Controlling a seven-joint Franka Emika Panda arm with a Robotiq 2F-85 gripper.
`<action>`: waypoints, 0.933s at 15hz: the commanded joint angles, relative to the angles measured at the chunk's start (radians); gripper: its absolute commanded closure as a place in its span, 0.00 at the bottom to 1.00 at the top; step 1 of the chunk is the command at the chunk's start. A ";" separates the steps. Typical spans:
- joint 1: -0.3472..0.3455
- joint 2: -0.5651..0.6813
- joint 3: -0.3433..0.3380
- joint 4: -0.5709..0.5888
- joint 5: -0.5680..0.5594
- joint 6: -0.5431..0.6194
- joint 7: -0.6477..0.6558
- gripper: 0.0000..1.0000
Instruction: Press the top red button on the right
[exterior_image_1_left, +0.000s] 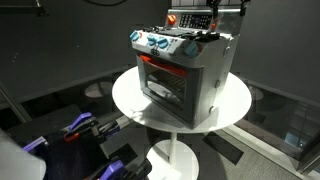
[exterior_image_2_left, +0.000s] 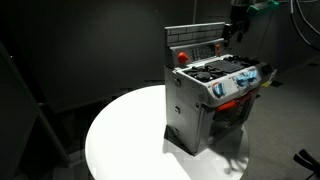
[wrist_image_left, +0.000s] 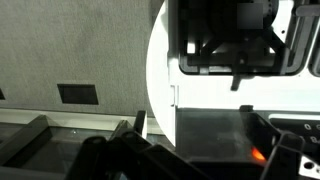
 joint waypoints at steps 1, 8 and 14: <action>0.009 -0.022 -0.004 -0.010 -0.021 -0.032 0.027 0.00; 0.013 -0.018 -0.001 -0.004 -0.018 -0.036 0.023 0.00; 0.018 -0.010 -0.001 0.005 -0.020 -0.030 0.025 0.00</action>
